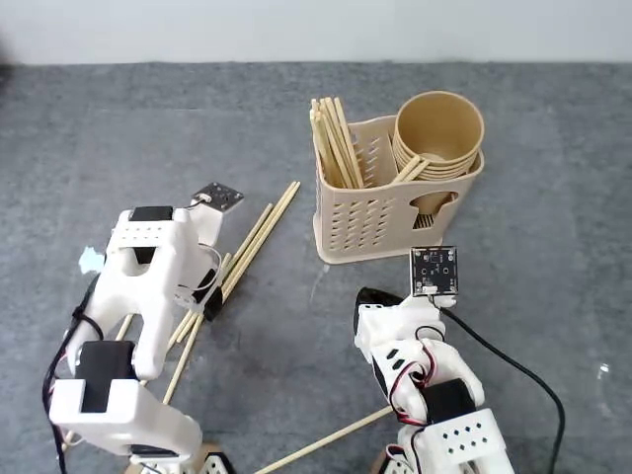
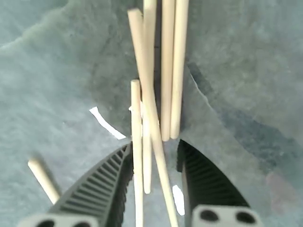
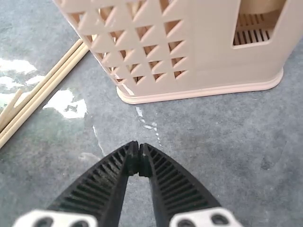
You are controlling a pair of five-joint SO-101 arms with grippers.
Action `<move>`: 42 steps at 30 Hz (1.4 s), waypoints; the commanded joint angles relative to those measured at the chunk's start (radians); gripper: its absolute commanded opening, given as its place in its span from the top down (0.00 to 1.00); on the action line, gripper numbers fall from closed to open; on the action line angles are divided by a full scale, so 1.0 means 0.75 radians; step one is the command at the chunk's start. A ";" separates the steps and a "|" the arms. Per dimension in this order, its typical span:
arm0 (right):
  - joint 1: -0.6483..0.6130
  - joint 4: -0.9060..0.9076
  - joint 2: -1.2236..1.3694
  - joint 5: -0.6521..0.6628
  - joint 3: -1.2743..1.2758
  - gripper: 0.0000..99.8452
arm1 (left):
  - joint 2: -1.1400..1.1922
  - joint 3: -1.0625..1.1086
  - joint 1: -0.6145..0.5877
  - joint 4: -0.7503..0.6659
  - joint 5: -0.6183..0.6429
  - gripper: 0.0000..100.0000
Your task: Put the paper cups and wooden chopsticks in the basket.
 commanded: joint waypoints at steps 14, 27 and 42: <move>0.007 -0.007 -0.019 -0.006 -0.006 0.99 | 0.313 -0.195 -0.061 0.065 -0.020 0.99; 0.007 -0.007 -0.019 -0.006 -0.006 0.99 | 0.004 -0.197 0.061 0.213 -0.008 0.99; 0.007 -0.005 -0.019 -0.006 -0.006 0.99 | -0.178 -0.177 0.053 0.303 -0.014 0.99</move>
